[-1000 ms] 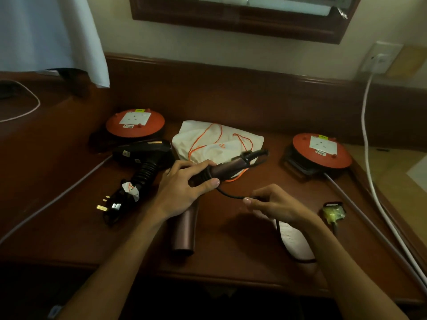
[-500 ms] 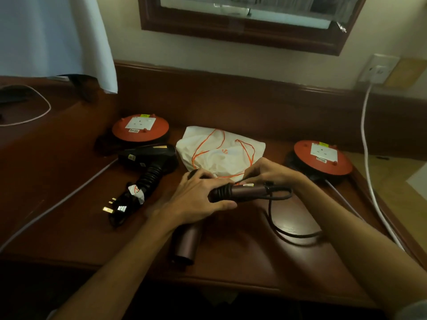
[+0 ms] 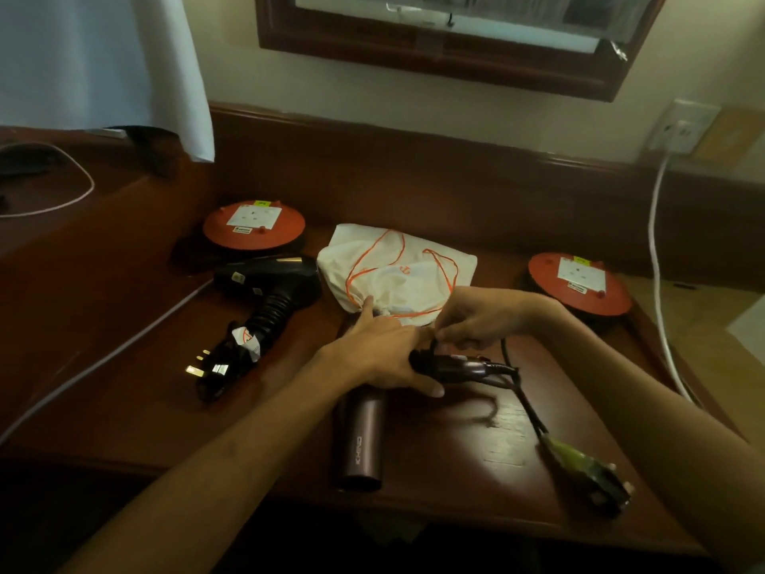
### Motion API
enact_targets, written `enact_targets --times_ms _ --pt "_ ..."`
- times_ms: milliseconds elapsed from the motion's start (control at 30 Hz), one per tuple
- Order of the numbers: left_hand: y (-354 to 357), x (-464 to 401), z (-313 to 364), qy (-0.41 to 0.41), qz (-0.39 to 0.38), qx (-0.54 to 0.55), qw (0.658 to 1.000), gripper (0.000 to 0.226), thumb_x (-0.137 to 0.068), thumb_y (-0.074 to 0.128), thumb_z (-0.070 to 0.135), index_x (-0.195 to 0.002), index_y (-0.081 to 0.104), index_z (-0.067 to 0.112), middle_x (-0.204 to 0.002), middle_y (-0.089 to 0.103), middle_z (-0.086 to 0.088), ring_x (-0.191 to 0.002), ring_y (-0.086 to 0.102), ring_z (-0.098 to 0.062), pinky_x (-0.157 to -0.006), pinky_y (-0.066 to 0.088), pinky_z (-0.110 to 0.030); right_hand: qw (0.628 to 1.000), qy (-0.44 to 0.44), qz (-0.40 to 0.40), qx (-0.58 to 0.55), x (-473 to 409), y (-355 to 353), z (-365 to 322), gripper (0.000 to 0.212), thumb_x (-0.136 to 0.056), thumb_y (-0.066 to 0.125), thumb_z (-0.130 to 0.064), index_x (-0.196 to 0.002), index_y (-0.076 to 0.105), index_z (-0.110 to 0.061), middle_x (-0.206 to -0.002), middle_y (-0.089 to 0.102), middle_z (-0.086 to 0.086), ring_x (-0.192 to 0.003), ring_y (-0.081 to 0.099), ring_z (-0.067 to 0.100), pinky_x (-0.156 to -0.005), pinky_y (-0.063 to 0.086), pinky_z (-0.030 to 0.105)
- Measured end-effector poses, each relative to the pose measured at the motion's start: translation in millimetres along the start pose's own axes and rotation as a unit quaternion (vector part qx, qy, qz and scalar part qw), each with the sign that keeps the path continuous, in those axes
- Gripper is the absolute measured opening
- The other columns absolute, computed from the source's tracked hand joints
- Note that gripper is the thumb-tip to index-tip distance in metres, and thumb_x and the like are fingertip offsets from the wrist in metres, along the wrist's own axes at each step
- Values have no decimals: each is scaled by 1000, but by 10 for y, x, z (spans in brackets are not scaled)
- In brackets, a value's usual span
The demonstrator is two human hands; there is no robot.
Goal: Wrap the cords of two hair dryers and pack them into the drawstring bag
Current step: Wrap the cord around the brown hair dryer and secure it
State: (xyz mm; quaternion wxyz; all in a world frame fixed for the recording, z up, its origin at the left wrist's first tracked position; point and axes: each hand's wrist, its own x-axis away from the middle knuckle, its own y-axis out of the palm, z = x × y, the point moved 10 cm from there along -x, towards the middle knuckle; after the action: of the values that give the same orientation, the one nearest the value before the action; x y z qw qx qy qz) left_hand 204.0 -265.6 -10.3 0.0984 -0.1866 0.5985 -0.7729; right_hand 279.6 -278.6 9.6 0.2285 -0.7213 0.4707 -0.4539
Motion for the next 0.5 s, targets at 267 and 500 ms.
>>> enact_targets --times_ms 267,500 --pt "-117 24 -244 3 73 142 987 53 -75 64 78 -120 62 50 -97 60 24 -104 53 -12 -98 33 -38 992 -27 122 -12 255 -100 -201 23 -101 58 -24 -93 75 -12 -73 72 8 -57 65 21 -54 51 25" --pt "-203 115 -192 -9 127 131 983 59 -76 68 72 -130 62 48 -104 60 16 -103 45 -10 -91 25 -31 966 67 249 -21 672 246 -257 12 -106 42 -24 -115 48 -21 -88 64 1 -66 57 17 -59 49 37"
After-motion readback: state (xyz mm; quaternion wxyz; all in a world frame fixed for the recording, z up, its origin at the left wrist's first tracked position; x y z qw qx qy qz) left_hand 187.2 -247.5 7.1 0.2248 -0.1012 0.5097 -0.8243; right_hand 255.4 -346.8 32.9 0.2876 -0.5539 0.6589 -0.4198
